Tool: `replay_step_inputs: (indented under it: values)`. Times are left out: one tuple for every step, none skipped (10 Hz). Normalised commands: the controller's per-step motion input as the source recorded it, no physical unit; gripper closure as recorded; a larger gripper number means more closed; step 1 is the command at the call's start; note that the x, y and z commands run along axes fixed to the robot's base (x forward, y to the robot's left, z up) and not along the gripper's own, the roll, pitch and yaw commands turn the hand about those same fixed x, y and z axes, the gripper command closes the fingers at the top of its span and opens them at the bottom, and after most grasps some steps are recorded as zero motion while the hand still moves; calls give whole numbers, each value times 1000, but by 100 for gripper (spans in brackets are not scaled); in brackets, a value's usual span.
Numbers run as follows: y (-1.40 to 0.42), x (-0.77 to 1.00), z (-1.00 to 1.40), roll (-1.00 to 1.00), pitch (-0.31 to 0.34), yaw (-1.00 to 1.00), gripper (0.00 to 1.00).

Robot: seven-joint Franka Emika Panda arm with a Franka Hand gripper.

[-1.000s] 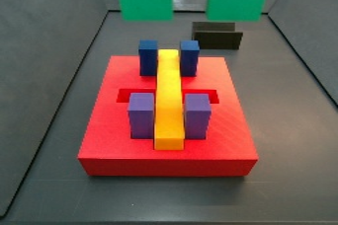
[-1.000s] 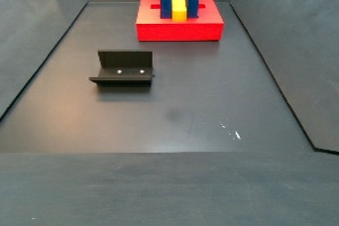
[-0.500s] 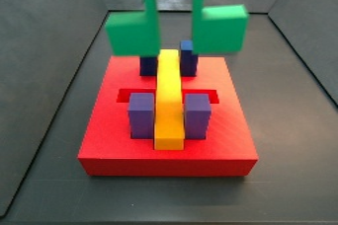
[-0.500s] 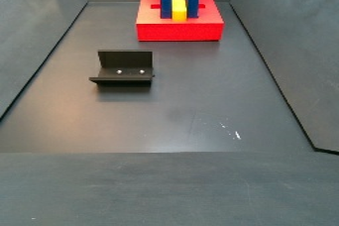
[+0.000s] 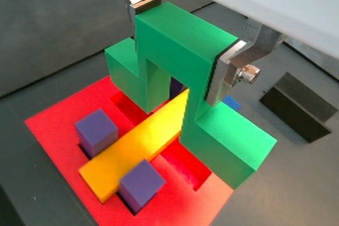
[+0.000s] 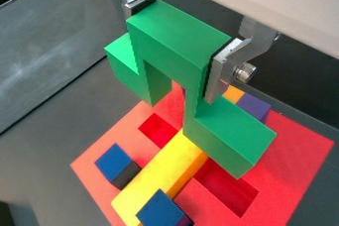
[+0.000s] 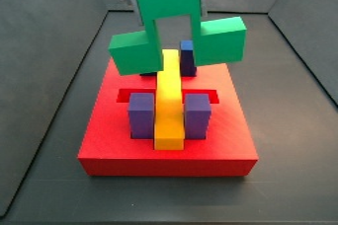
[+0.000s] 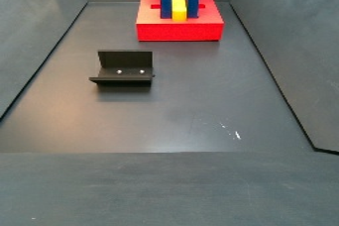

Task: Pick up the green object. Move up. Move to above the board. Insert the green object.
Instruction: Insert the green object.

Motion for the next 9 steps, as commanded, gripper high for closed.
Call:
replay_step_inputs:
  values:
    - [43, 0, -91, -26, -143, 551, 100]
    - [37, 3, 0, -73, -94, 629, 100]
    - [0, 0, -89, -23, -79, 457, 100]
    - [0, 0, -180, 0, -34, 140, 100]
    - [-46, 0, -263, 91, 0, 0, 100]
    - [-77, 143, -457, 159, 43, -154, 100]
    - [-57, 137, -414, 127, 100, -311, 100]
    - [-77, 97, -426, 86, 143, -360, 100]
    - [-31, 86, -357, 40, 149, -334, 100]
